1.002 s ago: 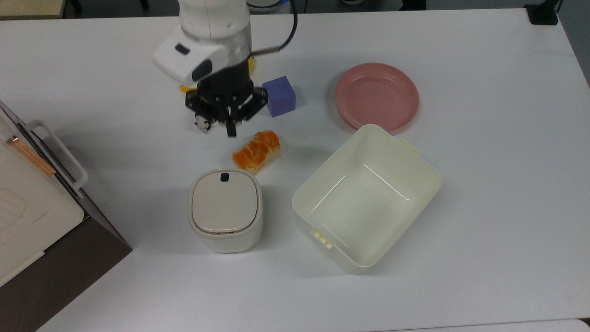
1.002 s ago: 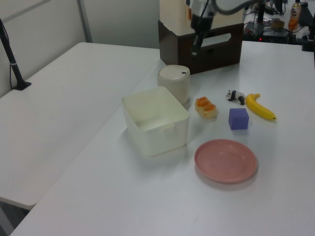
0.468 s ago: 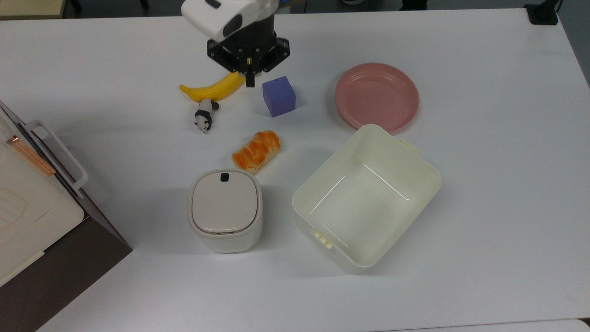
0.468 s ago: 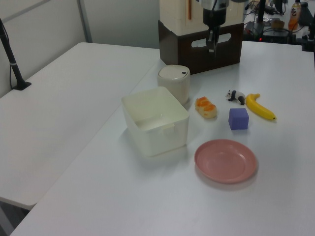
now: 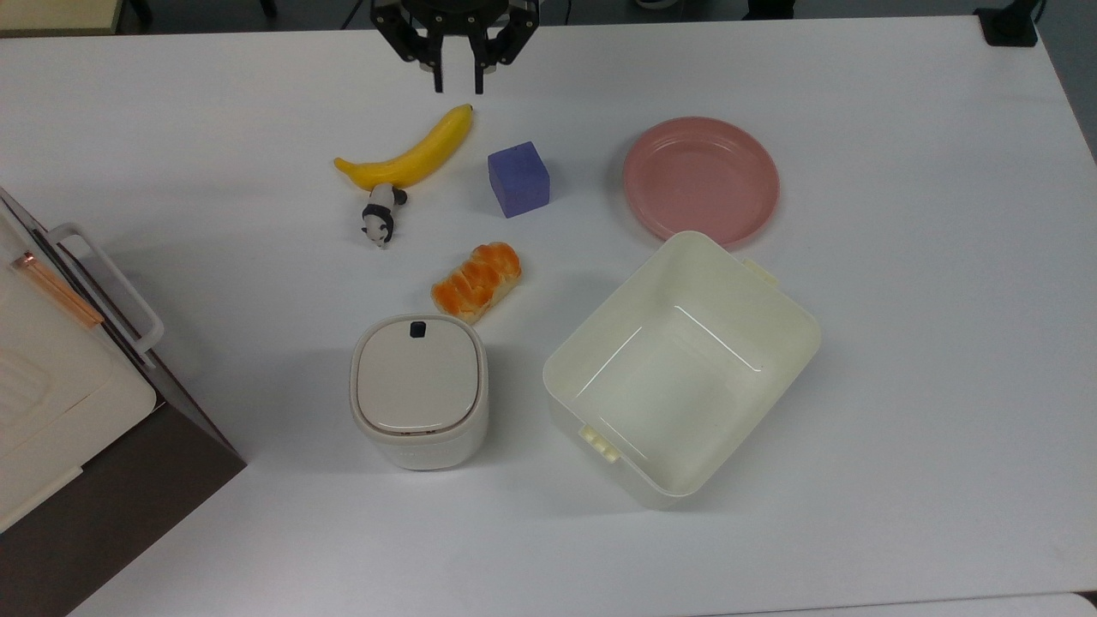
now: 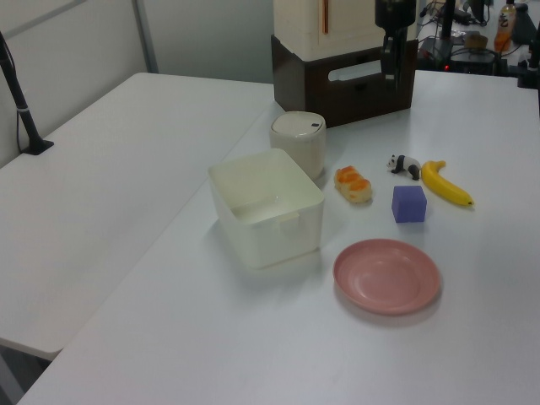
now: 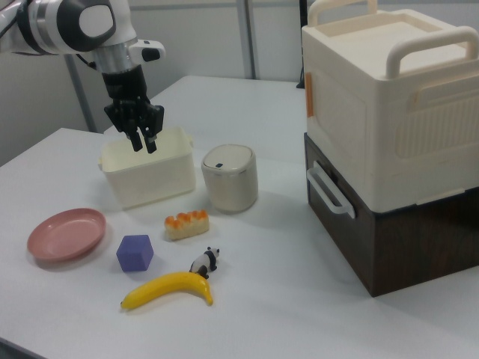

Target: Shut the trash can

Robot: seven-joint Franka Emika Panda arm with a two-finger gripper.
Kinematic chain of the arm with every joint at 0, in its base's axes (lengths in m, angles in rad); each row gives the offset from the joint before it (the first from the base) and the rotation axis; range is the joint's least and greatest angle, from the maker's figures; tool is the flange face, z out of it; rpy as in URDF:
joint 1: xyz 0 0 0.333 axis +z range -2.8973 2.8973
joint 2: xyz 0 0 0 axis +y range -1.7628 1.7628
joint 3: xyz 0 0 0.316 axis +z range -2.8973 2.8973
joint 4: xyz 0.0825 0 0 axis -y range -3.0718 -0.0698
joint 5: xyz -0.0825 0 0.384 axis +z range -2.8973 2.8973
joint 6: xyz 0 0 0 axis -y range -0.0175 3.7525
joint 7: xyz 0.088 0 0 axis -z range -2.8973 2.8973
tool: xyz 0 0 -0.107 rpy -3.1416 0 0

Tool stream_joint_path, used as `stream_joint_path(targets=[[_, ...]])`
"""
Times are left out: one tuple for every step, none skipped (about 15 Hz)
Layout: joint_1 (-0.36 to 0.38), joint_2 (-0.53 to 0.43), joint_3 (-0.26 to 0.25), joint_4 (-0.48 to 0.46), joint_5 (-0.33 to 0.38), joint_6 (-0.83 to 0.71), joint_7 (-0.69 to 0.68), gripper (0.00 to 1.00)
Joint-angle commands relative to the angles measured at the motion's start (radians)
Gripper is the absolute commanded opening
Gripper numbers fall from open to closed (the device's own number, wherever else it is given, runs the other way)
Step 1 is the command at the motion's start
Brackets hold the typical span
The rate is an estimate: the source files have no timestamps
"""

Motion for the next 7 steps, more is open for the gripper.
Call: stream_joint_path(targets=[[-0.008, -0.036, -0.013, -0.033, -0.006, -0.008, 0.018, 0.62], [-0.009, -0.036, -0.013, -0.032, -0.006, -0.008, 0.018, 0.73], [-0.009, -0.036, -0.013, -0.03, -0.006, -0.008, 0.016, 0.76], [-0.009, -0.038, -0.013, -0.03, -0.006, -0.008, 0.018, 0.82], [-0.011, -0.038, -0.013, -0.03, -0.006, -0.008, 0.021, 0.96], [-0.011, -0.047, -0.013, -0.03, -0.006, -0.006, 0.021, 1.0], [-0.012, -0.05, -0.013, -0.03, -0.006, -0.006, 0.019, 1.0]])
